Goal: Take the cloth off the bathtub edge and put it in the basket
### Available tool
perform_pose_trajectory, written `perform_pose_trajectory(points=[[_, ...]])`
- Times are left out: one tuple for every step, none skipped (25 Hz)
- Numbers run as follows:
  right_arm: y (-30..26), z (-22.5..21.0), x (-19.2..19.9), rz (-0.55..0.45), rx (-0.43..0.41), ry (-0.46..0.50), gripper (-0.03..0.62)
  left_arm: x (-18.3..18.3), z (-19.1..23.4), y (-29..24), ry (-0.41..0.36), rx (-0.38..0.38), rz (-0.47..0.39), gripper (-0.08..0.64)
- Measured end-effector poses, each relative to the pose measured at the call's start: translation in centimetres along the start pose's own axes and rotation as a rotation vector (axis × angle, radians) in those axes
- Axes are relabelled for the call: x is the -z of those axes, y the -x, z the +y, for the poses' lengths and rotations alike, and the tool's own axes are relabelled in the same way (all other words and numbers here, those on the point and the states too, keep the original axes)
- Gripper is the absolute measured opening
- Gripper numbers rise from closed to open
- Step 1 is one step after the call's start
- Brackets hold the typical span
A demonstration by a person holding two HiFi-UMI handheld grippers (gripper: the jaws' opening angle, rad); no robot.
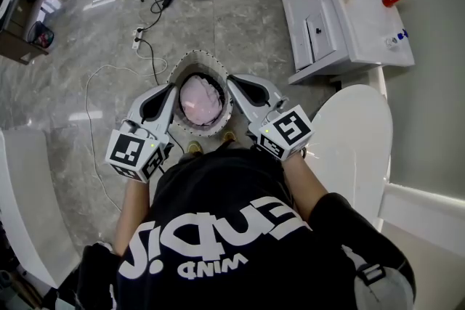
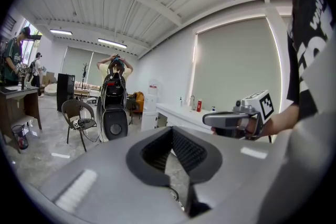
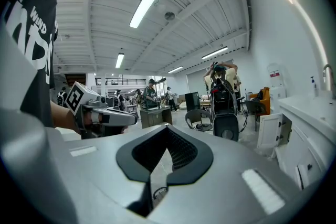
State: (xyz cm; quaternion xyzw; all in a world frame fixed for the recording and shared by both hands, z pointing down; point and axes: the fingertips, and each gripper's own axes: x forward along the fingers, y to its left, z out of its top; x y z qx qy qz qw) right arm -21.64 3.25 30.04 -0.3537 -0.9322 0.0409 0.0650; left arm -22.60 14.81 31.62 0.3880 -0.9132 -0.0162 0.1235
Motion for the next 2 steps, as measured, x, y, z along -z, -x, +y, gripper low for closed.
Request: perform_pose_trajectory(points=[[-0.06,0.04,0.02,0.002,0.001,0.0,0.005,0.0,0.06,0.03,0.001,0.0,0.001,-0.003],[-0.12,0.08,0.04,0.003,0.002,0.0,0.005,-0.01,0.12,0.06,0.002,0.0,0.002,-0.003]])
